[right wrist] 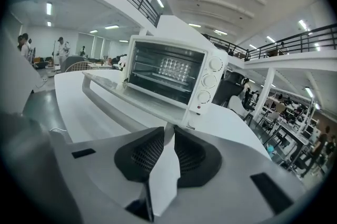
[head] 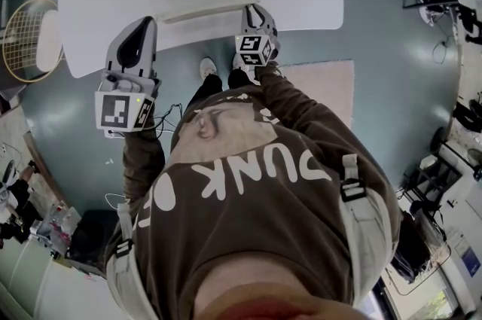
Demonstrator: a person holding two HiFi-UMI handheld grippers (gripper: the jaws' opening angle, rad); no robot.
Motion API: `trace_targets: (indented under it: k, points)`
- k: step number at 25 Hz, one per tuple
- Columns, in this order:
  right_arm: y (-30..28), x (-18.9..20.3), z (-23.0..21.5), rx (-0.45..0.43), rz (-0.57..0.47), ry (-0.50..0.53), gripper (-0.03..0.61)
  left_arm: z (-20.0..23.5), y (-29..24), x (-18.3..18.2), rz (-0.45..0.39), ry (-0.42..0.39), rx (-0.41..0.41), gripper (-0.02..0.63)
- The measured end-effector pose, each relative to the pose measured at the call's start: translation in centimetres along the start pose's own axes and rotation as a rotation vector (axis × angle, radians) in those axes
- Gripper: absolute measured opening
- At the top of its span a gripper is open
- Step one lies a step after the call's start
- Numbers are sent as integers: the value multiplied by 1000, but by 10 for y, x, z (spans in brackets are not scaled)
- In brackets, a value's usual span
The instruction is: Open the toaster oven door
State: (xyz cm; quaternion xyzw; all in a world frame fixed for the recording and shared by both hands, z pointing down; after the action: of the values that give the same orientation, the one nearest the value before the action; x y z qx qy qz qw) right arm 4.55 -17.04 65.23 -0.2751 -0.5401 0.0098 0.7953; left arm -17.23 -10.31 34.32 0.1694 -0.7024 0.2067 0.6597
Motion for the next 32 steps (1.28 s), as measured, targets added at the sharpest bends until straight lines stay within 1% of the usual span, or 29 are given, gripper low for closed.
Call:
trace_targets:
  k: [7, 13, 18, 27, 32]
  points:
    - [-12, 30, 9, -33, 100, 14, 58, -1, 2, 1, 4, -5, 1, 3]
    - [-21, 50, 13, -60, 190, 1, 60, -5, 2, -1, 10, -8, 4, 3]
    - [-27, 49, 14, -56, 195, 1, 61, -3, 2, 0, 12, -7, 1, 3]
    - [-26, 53, 14, -65, 194, 36, 61, -4, 5, 2, 11, -3, 0, 3]
    - [-23, 65, 7, -54, 234, 36, 61, -6, 5, 1, 10, -3, 3, 3]
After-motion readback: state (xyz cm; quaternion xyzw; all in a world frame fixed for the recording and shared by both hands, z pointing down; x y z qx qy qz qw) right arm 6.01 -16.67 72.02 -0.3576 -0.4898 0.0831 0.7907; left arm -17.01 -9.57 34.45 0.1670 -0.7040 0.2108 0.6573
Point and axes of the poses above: the fingertips, and each gripper's own axes: y backward along the fingers, z to its left, x out of its underside, the point moved 3 cm from there along y, backward along the fingers, and after that the axes turned 2 degrees about -z, right-handed, at the moved point
